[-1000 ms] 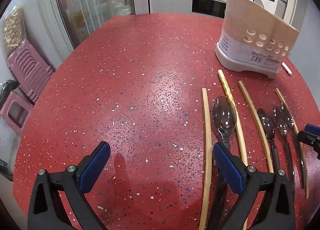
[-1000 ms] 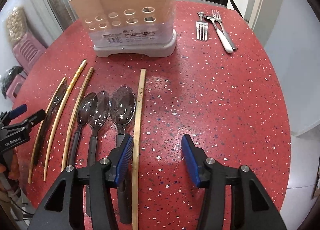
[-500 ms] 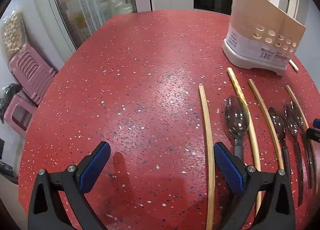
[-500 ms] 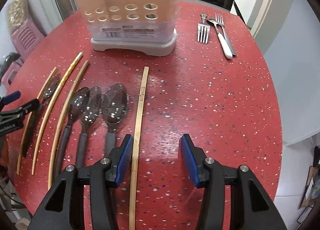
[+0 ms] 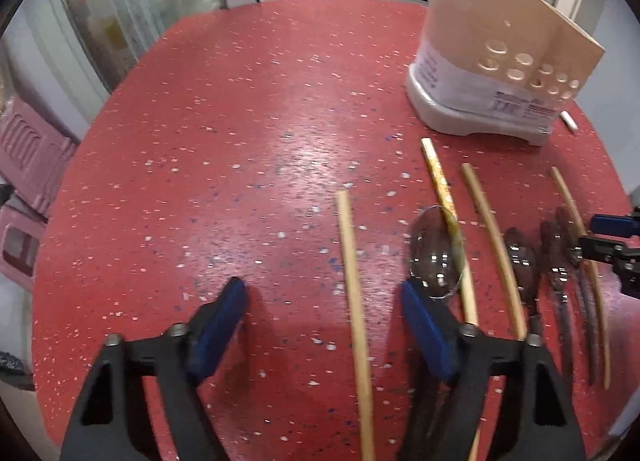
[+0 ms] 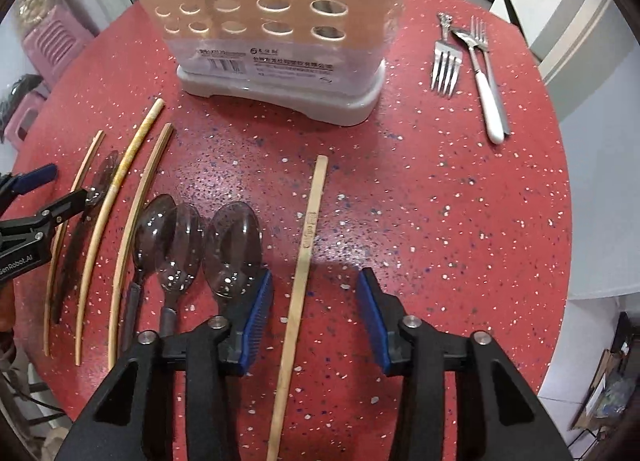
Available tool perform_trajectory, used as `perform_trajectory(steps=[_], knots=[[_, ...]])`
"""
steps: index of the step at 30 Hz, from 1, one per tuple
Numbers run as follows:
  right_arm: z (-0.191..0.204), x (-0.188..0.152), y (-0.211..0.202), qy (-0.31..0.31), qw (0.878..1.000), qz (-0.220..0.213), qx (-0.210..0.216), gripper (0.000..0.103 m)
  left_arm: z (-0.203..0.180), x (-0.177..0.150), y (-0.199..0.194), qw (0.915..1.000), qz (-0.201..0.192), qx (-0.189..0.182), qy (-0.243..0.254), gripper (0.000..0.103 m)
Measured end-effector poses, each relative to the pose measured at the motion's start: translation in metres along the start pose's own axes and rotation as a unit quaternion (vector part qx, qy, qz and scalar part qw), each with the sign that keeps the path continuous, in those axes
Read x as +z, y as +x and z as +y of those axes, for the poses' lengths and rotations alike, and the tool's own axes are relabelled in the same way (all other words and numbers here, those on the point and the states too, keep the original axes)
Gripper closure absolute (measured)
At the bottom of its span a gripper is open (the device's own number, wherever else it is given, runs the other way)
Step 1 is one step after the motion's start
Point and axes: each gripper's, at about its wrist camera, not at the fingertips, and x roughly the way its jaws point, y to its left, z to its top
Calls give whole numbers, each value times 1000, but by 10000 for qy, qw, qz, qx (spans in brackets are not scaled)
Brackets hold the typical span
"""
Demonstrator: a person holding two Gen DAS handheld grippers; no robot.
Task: Organize utensils
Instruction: 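Grasp a plain wooden chopstick with the right tool while the left tool grasps another, then lift both chopsticks and lower them into the beige holder, opening both tools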
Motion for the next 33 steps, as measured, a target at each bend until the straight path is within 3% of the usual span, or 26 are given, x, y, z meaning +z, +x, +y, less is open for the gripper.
perform_trajectory(steps=[2, 4, 5, 6, 7, 12, 16, 26, 33], knots=[[1, 4, 1, -18, 10000, 32, 12, 61, -4, 4, 0, 9999, 61, -37, 105, 17], [3, 2, -1, -22, 10000, 37, 34, 94, -12, 7, -1, 9994, 121, -145, 284, 29], [3, 3, -1, 5, 9999, 53, 119, 95, -16, 7, -2, 9991, 133, -172, 370, 43], [3, 1, -2, 10, 9999, 41, 126, 96, -20, 8, -3, 9987, 137, -213, 447, 64], [2, 1, -2, 18, 9999, -9, 163, 97, -24, 9, -4, 9984, 151, -215, 496, 73], [-13, -14, -10, 258, 9977, -332, 532, 97, -20, -3, -11, 9991, -116, -331, 254, 73], [-21, -32, -30, 263, 9943, -856, 582, 97, -12, -22, -31, 9974, -594, -418, -5, 73], [-27, -46, -92, 491, 9703, -2079, 1136, 97, -4, -26, -107, 9828, -1675, -656, -416, 73], [-31, -44, -125, 571, 9561, -2489, 1440, 97, -10, -11, -144, 9737, -2064, -878, -408, 73]])
